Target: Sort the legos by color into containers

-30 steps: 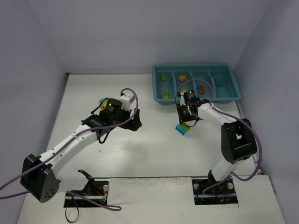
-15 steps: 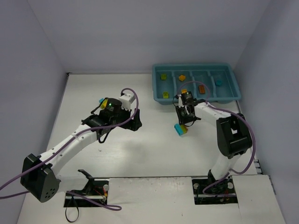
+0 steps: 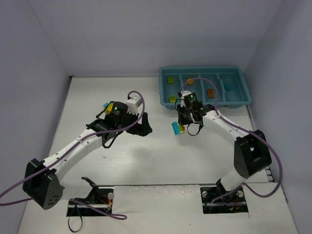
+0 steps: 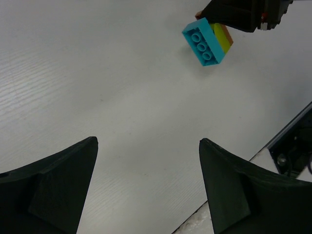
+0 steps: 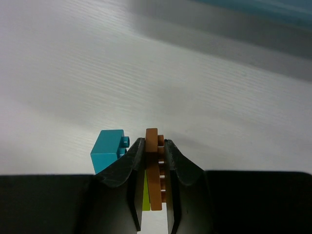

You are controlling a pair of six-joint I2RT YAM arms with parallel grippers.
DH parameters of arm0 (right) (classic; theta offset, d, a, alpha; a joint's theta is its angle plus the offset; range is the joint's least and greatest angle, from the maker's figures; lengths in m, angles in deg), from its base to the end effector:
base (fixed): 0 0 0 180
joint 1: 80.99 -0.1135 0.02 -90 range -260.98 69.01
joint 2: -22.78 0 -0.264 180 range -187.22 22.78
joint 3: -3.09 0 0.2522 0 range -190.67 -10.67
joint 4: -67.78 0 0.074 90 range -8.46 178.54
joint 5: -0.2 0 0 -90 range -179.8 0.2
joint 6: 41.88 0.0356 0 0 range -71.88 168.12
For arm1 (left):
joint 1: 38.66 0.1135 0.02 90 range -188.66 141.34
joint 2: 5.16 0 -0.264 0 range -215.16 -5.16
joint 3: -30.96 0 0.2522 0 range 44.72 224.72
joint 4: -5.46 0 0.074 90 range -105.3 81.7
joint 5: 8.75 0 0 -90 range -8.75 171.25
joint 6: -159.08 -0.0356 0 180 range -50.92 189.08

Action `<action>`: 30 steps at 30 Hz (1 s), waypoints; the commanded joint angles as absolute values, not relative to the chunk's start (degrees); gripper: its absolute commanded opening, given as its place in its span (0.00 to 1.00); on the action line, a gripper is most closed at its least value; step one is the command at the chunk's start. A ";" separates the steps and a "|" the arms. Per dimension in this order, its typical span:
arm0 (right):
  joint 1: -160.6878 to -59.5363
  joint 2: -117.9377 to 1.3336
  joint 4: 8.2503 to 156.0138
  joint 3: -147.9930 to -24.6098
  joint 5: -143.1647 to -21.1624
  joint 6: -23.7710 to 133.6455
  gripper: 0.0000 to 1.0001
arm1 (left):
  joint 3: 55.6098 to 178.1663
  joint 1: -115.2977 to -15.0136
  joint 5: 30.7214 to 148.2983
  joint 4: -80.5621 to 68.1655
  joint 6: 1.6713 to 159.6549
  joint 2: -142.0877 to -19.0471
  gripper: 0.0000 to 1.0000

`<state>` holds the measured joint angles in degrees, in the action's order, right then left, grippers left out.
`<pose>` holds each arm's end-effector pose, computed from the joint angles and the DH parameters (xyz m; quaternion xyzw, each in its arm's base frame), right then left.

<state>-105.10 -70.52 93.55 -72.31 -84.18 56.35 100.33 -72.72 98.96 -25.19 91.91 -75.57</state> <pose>0.3220 0.1479 0.2240 -0.1459 0.9068 0.1527 0.3648 0.2221 -0.1632 0.3010 0.1591 0.8514 -0.3475 0.3592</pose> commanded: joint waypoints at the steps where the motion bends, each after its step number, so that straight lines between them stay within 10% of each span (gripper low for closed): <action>1: -107.96 -63.10 87.61 -74.83 -86.46 64.71 0.00 | 104.48 -73.02 104.88 -17.98 99.03 -77.05 0.78; 30: -116.05 -58.34 75.04 -73.25 -86.64 80.11 0.00 | 114.77 -74.96 102.69 -17.27 104.42 -89.18 0.81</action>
